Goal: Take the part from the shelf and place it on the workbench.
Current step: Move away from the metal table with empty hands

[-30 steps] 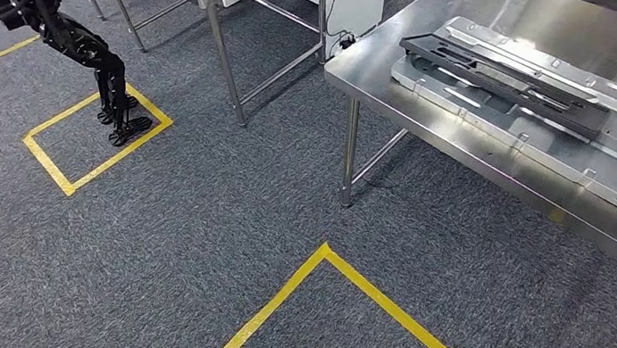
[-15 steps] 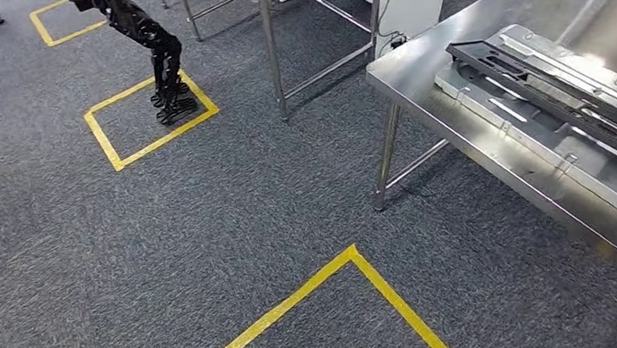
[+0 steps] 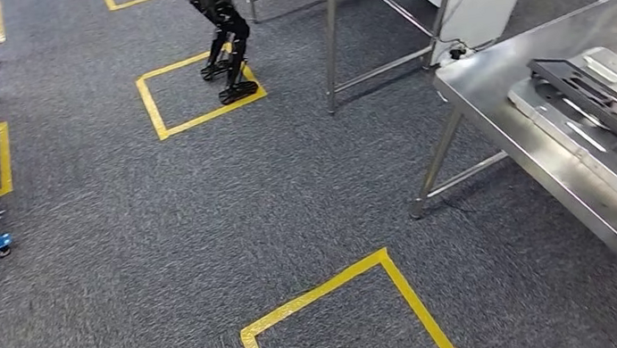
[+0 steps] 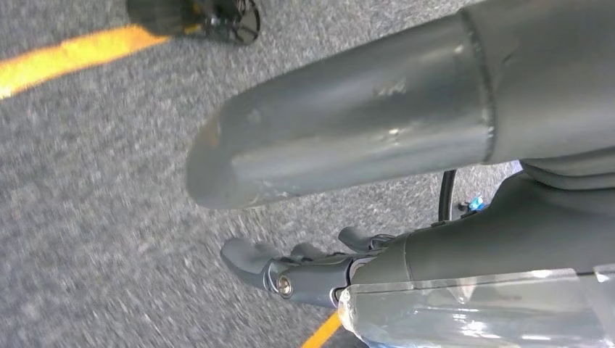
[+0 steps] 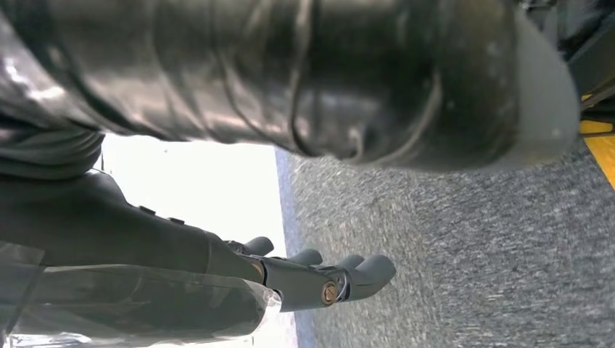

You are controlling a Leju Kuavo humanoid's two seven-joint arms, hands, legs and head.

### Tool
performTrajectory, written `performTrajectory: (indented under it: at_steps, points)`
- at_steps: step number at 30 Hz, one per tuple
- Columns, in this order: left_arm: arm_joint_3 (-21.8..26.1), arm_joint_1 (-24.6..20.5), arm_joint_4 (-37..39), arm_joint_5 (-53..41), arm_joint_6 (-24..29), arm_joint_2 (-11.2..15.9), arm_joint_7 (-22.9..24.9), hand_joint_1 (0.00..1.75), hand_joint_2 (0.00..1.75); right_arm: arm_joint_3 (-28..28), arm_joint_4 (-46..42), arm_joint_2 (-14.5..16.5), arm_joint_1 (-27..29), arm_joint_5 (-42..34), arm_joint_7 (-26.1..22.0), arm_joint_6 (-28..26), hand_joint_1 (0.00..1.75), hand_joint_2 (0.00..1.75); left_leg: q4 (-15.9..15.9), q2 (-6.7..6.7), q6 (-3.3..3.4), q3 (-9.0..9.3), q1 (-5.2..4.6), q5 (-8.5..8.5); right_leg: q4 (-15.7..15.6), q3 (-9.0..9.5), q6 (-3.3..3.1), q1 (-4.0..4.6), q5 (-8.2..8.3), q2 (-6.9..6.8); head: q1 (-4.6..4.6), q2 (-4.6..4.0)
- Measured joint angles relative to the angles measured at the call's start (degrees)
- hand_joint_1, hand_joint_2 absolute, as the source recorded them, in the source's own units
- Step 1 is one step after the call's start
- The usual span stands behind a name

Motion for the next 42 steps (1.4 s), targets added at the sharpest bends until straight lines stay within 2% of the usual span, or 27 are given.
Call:
performTrajectory:
  at_steps: [1,2,3,5,7,9,10,12,13,15,17,18,19,21,23,24,26,28,30,32,33,34,35,37,39,41,42]
  points:
    - [0.1,0.0,0.0,0.0,0.0,0.0,0.0,0.00,0.00,0.0,0.0,0.0,0.1,0.0,0.0,0.0,0.00,0.00,0.0,-0.67,0.09,-0.08,-0.06,0.04,3.7,-1.90,0.04,-0.03,-1.39,0.38,0.01,0.00]
    - [0.1,0.0,0.0,0.0,0.1,0.0,0.0,0.00,0.00,0.0,0.0,0.0,0.1,0.0,0.0,0.0,0.00,0.00,0.0,-1.37,0.12,-0.09,-0.11,0.06,5.8,-3.06,0.03,-0.04,-1.60,0.47,0.00,0.00]
    - [0.1,0.0,0.0,0.1,0.1,0.0,0.0,0.00,0.00,0.0,0.0,0.0,0.2,0.0,0.0,0.0,0.00,0.00,0.1,-2.16,0.13,-0.04,-0.14,0.07,5.7,-3.23,-0.04,-0.05,-0.57,0.56,0.00,0.00]
    - [0.1,0.1,0.0,0.1,0.1,0.0,0.1,0.00,0.00,0.0,0.0,0.0,0.2,0.1,0.0,0.0,0.00,0.00,0.2,-3.77,0.04,0.15,-0.14,0.04,-0.7,-0.62,-0.39,-0.10,4.05,1.66,0.01,-0.01]
    - [0.1,0.0,0.0,0.1,0.1,-0.1,0.0,0.00,0.00,0.0,0.0,0.0,0.3,0.1,0.0,0.1,0.00,0.00,0.5,-5.20,-0.37,0.04,-0.24,-0.04,-7.6,2.29,-0.83,-0.17,7.17,4.09,0.00,-0.01]
    - [0.2,0.0,0.0,0.1,0.1,-0.1,0.0,0.00,0.00,0.0,0.0,-0.1,0.2,0.2,0.0,0.1,0.00,0.00,0.6,-6.34,-1.12,-0.34,-0.14,0.05,-9.6,3.01,-1.15,-0.02,7.46,4.98,-0.02,0.00]
    - [0.2,0.1,0.0,0.1,0.1,-0.1,0.0,0.00,0.00,0.0,0.0,-0.1,0.1,0.2,0.0,0.1,0.00,0.00,0.5,-6.89,-1.55,-0.55,-0.04,0.18,-9.8,3.06,-1.39,-0.01,7.59,4.35,-0.02,0.00]
    - [0.2,0.2,0.0,0.1,0.1,-0.1,0.0,0.00,0.00,0.0,0.0,0.0,0.0,0.2,0.0,0.1,0.00,0.00,1.4,-5.60,-2.11,-1.11,0.00,-0.42,-10.5,3.38,-2.15,-0.13,7.95,2.99,-0.05,0.00]
    - [0.2,0.2,0.0,0.1,0.1,-0.1,0.0,0.00,0.00,0.0,0.0,0.0,0.0,0.2,0.0,0.1,0.00,0.00,3.1,-4.06,-2.32,-1.98,-0.03,-1.58,-10.8,3.53,-2.56,-0.21,8.09,2.17,-0.09,0.00]
    - [0.2,-0.1,0.0,0.1,0.1,-0.1,-0.1,0.00,0.00,0.0,0.0,0.0,0.2,0.3,0.0,0.1,0.00,0.00,9.5,-1.15,-2.75,-5.04,0.12,-5.22,-11.0,3.61,-3.09,0.00,8.07,0.52,-0.15,0.00]
    - [0.2,-0.1,0.0,0.0,0.1,-0.1,0.0,0.00,0.00,0.0,0.0,0.0,0.3,0.3,0.0,0.1,0.00,0.00,15.7,-0.38,-3.29,-7.92,0.47,-7.53,-11.0,3.59,-3.25,0.21,7.93,-1.19,-0.15,0.00]
    - [0.2,0.0,0.0,-0.1,0.1,-0.1,0.0,0.00,0.00,0.0,0.0,0.0,0.3,0.3,0.0,0.1,0.00,0.00,16.4,-0.20,-3.50,-8.09,0.62,-7.20,-10.9,3.62,-3.22,0.24,7.83,-1.96,-0.15,0.00]
    - [0.2,0.1,0.0,-0.3,0.3,-0.1,0.2,0.00,0.00,0.0,0.0,0.0,0.3,0.4,0.0,0.1,0.00,0.00,14.7,0.05,-3.64,-7.08,0.75,-5.84,-10.9,3.69,-3.10,0.24,7.71,-2.66,-0.15,0.00]
    - [0.2,0.1,0.0,-0.7,0.6,0.0,0.4,0.00,0.00,0.0,0.0,0.0,0.2,0.7,0.0,0.3,0.00,0.00,7.0,1.91,-3.65,-2.85,0.74,-2.43,-10.6,3.94,-2.61,0.28,7.28,-3.94,-0.15,0.00]
    - [0.2,-0.2,0.0,-0.7,0.8,0.0,0.5,0.00,0.00,0.0,0.0,0.0,0.1,1.1,0.0,0.5,0.00,0.00,1.7,3.49,-3.18,-0.04,0.40,-0.97,-10.3,4.11,-1.96,0.51,6.83,-5.01,-0.07,0.00]
    - [0.2,-0.3,0.0,-0.6,0.8,0.0,0.5,0.00,0.00,0.0,0.0,0.0,0.1,1.2,0.0,0.6,0.00,0.00,1.0,3.67,-2.90,0.23,0.17,-1.09,-10.2,4.18,-1.66,0.63,6.71,-5.46,-0.02,-0.01]
    - [0.2,-0.2,0.0,-0.5,0.8,0.0,0.6,0.00,0.00,0.0,0.0,0.0,-0.2,1.4,-0.1,0.8,0.00,0.00,0.8,2.52,-2.21,0.10,0.09,-0.87,-10.2,4.43,-1.08,0.51,6.51,-5.91,0.02,-0.01]
    - [0.2,-0.1,0.0,-0.4,0.7,0.0,0.7,0.00,0.00,0.0,0.0,0.0,-0.3,1.5,-0.1,0.9,0.00,0.00,0.4,1.51,-1.42,0.24,0.27,-0.57,-8.3,3.86,-0.48,0.15,4.91,-3.68,0.03,0.00]
    - [0.2,-0.4,0.0,-0.4,0.7,0.0,0.7,0.00,0.00,0.0,0.0,0.0,-0.2,1.7,-0.2,0.9,0.00,0.00,0.2,0.41,-0.82,0.25,0.33,-0.34,-2.1,1.02,-0.22,-0.11,1.31,-0.55,0.04,-0.01]
    - [0.2,-0.6,0.0,-0.4,0.6,0.0,0.7,0.00,0.00,0.0,0.0,0.0,0.0,1.8,-0.2,0.9,0.00,0.00,0.2,-0.95,-0.59,0.11,0.18,-0.28,4.8,-2.57,-0.17,-0.15,-1.29,0.37,0.04,-0.01]
    - [0.2,-0.6,0.0,-0.3,0.6,0.0,0.7,0.00,0.00,0.0,0.0,0.0,0.0,1.8,-0.2,0.9,0.00,0.00,0.3,-1.72,-0.57,0.11,0.12,-0.28,6.1,-3.41,-0.20,-0.15,-1.02,0.46,0.04,-0.01]
    - [0.2,-0.5,0.0,-0.3,0.6,0.0,0.7,0.00,0.00,0.0,0.0,0.0,0.1,1.8,-0.2,0.9,0.00,0.00,0.4,-2.57,-0.59,0.17,0.09,-0.29,5.1,-3.17,-0.30,-0.16,0.50,0.60,0.04,-0.01]
    - [0.2,-0.5,0.0,-0.3,0.6,0.0,0.7,0.00,0.00,0.0,0.0,0.0,0.1,1.8,-0.1,0.9,0.00,0.00,0.5,-3.43,-0.64,0.25,0.09,-0.33,2.0,-1.97,-0.45,-0.17,2.85,1.01,0.04,-0.01]
    - [0.2,-0.6,0.0,-0.3,0.6,0.0,0.7,0.00,0.00,0.0,0.0,-0.1,0.2,1.9,-0.1,0.9,0.00,0.00,0.8,-4.95,-0.95,0.18,0.08,-0.47,-5.5,1.08,-0.83,-0.32,6.65,3.41,0.03,-0.01]
    - [0.2,-0.6,0.0,-0.3,0.6,0.0,0.8,0.00,0.00,0.0,0.0,-0.1,0.1,1.9,-0.2,1.0,0.00,0.00,1.0,-6.09,-1.59,-0.23,0.09,-0.46,-8.7,2.30,-1.07,-0.27,7.43,5.11,0.03,-0.01]
    - [0.3,-0.5,0.0,-0.3,0.6,0.0,0.8,0.00,0.00,0.0,0.0,-0.1,-0.2,1.9,-0.2,1.0,0.00,0.00,0.9,-7.05,-2.35,-0.60,0.21,-0.28,-9.0,2.44,-1.42,-0.19,7.51,4.32,0.03,0.00]
    - [0.3,-0.4,0.0,-0.3,0.6,0.0,0.8,0.00,0.00,0.0,0.0,-0.1,-0.2,2.0,-0.2,1.0,0.00,0.00,1.2,-6.41,-2.62,-0.82,0.21,-0.52,-9.4,2.60,-1.80,-0.25,7.65,3.66,0.01,0.00]
